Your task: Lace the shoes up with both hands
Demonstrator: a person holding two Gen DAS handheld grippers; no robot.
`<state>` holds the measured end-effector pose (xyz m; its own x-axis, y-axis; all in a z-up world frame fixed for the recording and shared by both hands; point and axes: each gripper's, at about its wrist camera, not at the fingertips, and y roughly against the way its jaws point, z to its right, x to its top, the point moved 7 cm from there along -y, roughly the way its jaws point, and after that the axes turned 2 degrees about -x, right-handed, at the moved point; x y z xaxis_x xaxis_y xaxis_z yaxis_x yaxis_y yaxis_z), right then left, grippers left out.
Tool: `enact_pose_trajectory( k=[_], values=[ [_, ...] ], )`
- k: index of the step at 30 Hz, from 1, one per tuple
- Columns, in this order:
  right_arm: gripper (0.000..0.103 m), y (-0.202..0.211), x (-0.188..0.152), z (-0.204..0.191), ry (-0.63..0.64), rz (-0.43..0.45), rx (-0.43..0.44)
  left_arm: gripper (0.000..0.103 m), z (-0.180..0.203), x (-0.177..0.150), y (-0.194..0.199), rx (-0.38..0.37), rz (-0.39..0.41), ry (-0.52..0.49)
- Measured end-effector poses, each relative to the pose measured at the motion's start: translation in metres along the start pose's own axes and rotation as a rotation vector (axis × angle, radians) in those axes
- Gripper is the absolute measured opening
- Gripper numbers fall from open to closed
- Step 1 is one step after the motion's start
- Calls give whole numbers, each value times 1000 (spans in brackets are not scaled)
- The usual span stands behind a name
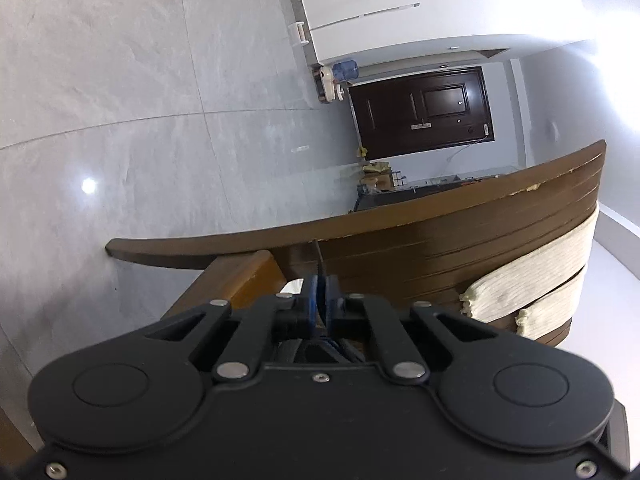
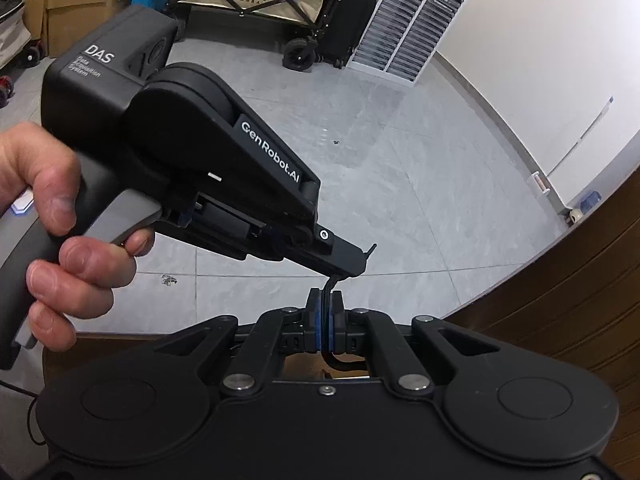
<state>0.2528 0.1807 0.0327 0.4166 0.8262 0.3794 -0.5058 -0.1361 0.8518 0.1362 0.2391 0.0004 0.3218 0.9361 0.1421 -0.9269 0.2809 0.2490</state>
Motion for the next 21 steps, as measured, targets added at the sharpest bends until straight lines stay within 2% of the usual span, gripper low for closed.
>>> enact_pose_trajectory(
  k=[3, 5, 7, 8, 10, 13, 15, 17, 19, 21],
  values=[
    [3, 5, -1, -3, 34, 7, -14, 4, -3, 1, 1, -40, -4, 62],
    [3, 7, -1, -1, 62, 20, -30, 10, -7, 0, -2, -59, -42, 108],
    [3, 4, 1, 1, 75, 23, -33, 27, -9, -2, -5, -73, -70, 150],
    [3, 3, 2, 0, 79, 23, -34, 29, -8, -4, -6, -78, -82, 152],
    [3, 0, 1, 0, 84, 24, -36, 39, -3, -8, -10, -90, -110, 131],
    [3, -4, 1, 0, 89, 24, -34, 37, 7, -10, -11, -114, -107, 64],
    [3, -5, 2, -1, 96, 22, -30, 26, 13, -10, -10, -122, -90, 13],
    [3, -5, 3, -3, 104, 21, -29, 21, 11, -7, -9, -112, -70, 10],
    [3, -4, 2, -4, 106, 21, -25, 4, 9, -6, -8, -110, -61, 3],
    [3, -8, 3, 0, 103, 25, -28, 4, 11, -6, -7, -113, -58, -25]
  ],
)
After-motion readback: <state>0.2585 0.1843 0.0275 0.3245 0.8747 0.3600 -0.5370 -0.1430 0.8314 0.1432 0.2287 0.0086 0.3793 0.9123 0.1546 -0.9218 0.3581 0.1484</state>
